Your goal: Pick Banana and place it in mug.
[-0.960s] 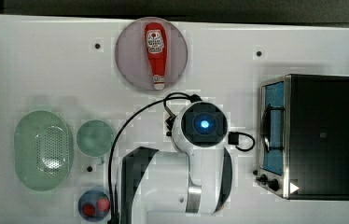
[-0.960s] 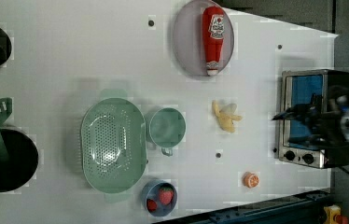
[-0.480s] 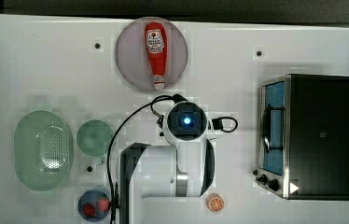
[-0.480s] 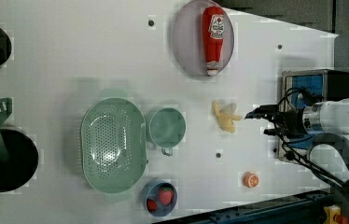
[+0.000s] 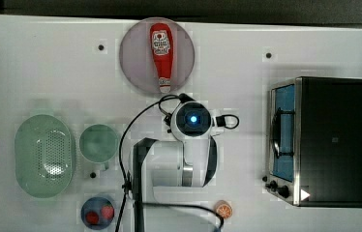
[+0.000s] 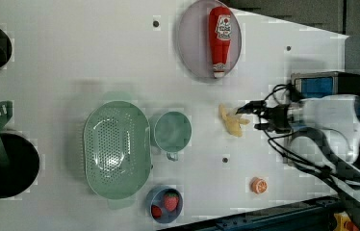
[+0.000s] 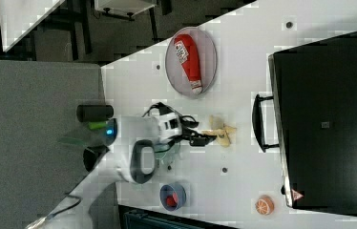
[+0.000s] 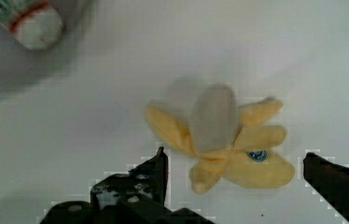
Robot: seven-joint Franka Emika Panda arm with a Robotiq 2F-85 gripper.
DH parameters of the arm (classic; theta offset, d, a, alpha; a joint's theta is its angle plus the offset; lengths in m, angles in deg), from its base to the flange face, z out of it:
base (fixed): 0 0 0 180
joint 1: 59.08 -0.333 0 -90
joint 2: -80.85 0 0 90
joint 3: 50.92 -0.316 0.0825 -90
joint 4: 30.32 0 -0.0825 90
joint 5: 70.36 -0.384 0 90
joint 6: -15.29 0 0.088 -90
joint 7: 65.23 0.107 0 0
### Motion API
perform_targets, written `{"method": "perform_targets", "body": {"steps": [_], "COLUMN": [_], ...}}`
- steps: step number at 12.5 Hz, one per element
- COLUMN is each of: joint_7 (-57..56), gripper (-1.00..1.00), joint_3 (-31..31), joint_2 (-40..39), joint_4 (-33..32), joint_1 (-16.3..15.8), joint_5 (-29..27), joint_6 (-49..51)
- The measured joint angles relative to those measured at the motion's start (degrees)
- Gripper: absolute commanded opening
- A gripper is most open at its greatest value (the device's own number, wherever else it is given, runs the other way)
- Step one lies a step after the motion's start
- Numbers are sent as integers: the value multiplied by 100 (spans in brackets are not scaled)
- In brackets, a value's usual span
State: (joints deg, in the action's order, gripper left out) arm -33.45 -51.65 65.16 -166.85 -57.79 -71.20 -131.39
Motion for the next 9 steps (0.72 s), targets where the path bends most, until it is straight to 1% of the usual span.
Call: {"method": "perform_targets", "body": {"steps": [3, 4, 7, 8, 9], "joint_7": [-118, -138, -198, -201, -206], "gripper": [100, 93, 18, -4, -25], "joint_3": [110, 141, 192, 172, 160], "joint_2": [-564, -698, -881, -853, -810], "joint_4": [-302, -403, -246, -213, -201], "joint_1": [-62, -31, 22, 24, 32], "joint_5": [132, 232, 120, 73, 154], "joint_6": [-632, -867, -1035, -1085, -1108]}}
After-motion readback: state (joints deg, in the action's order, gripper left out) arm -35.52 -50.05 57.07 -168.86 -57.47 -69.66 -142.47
